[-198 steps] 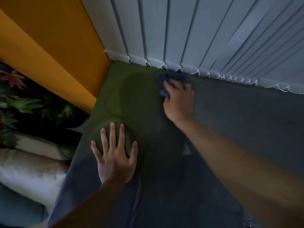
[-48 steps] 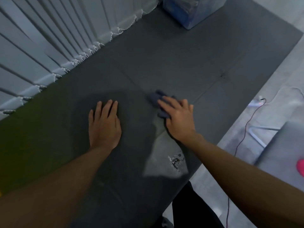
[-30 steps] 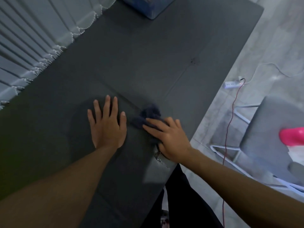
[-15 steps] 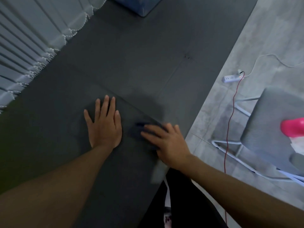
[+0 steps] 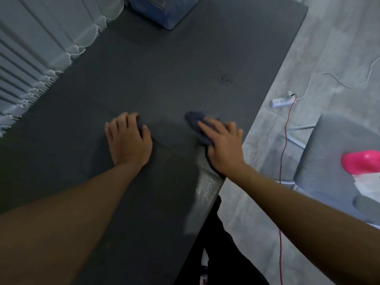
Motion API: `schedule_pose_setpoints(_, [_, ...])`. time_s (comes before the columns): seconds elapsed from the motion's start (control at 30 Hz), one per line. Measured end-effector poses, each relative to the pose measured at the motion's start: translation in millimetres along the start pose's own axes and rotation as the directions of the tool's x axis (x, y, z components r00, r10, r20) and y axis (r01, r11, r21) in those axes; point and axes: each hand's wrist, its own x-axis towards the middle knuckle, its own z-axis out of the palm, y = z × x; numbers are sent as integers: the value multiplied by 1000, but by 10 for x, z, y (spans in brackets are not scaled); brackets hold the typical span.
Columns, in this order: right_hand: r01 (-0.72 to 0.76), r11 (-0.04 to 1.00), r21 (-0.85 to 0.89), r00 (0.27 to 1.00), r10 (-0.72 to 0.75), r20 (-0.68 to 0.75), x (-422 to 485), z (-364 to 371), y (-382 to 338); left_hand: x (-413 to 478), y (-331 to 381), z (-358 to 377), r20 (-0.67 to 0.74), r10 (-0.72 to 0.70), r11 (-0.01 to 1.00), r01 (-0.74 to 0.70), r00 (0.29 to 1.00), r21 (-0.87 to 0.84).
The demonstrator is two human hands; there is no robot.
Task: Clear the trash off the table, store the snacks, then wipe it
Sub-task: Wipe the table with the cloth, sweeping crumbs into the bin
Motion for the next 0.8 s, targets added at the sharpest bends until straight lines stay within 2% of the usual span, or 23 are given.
schedule_pose_setpoints(0.03, [-70, 997, 21, 998, 70, -3, 41, 6, -18, 77, 69, 23, 18, -1, 1000, 1, 1000, -8])
schedule_pose_setpoints(0.07, [-69, 997, 41, 998, 69, 1, 25, 18, -57, 154, 140, 50, 38, -9, 1000, 9, 999, -17])
schedule_pose_setpoints(0.13, [109, 991, 75, 993, -111, 30, -166, 65, -161, 281, 259, 110, 86, -43, 999, 45, 995, -30])
schedule_pose_setpoints(0.2, [349, 932, 101, 927, -359, 105, -339, 69, -124, 334, 311, 193, 123, -81, 997, 79, 989, 17])
schedule_pose_setpoints(0.27, [463, 885, 48, 872, -465, 154, -207, 11, 60, 322, 301, 277, 122, -80, 990, 65, 989, 125])
schedule_pose_setpoints(0.3, [454, 891, 0, 882, -449, 141, -56, -5, 162, 317, 295, 308, 117, -79, 985, 59, 990, 161])
schedule_pose_setpoints(0.33, [385, 922, -37, 919, -380, 102, 128, -17, 243, 325, 294, 329, 115, -82, 982, 60, 990, 180])
schedule_pose_setpoints(0.4, [59, 998, -31, 998, -59, 5, 523, -41, 353, 349, 301, 352, 115, -97, 979, 74, 989, 187])
schedule_pose_setpoints(0.43, [-107, 994, 23, 994, 107, -16, 680, -41, 356, 355, 301, 361, 115, -104, 978, 80, 988, 192])
schedule_pose_setpoints(0.47, [-199, 977, 73, 979, 201, -28, 796, -24, 334, 362, 299, 367, 116, -105, 977, 81, 988, 199])
schedule_pose_setpoints(0.5, [-185, 979, 89, 982, 188, -29, 858, 8, 281, 364, 301, 370, 118, -102, 976, 77, 988, 203])
schedule_pose_setpoints(0.53, [-72, 994, 78, 997, 73, -16, 860, 30, 233, 362, 321, 369, 116, -98, 976, 73, 988, 204])
schedule_pose_setpoints(0.57, [109, 992, 66, 994, -111, 25, 853, 65, 176, 370, 315, 354, 120, -107, 975, 80, 987, 209])
schedule_pose_setpoints(0.63, [431, 901, 45, 895, -434, 104, 792, 75, 216, 339, 336, 332, 132, -102, 975, 73, 986, 209])
schedule_pose_setpoints(0.67, [504, 863, 13, 855, -501, 134, 866, 47, 288, 335, 332, 330, 134, -98, 974, 68, 986, 215])
schedule_pose_setpoints(0.7, [513, 858, -27, 852, -505, 138, 1024, 29, 391, 350, 324, 330, 130, -101, 974, 71, 986, 216])
schedule_pose_setpoints(0.73, [449, 890, -73, 891, -440, 113, 1214, 15, 496, 362, 319, 333, 129, -104, 974, 75, 986, 212])
schedule_pose_setpoints(0.8, [147, 982, -118, 989, -144, 34, 1612, -28, 685, 376, 309, 343, 135, -103, 976, 74, 985, 207])
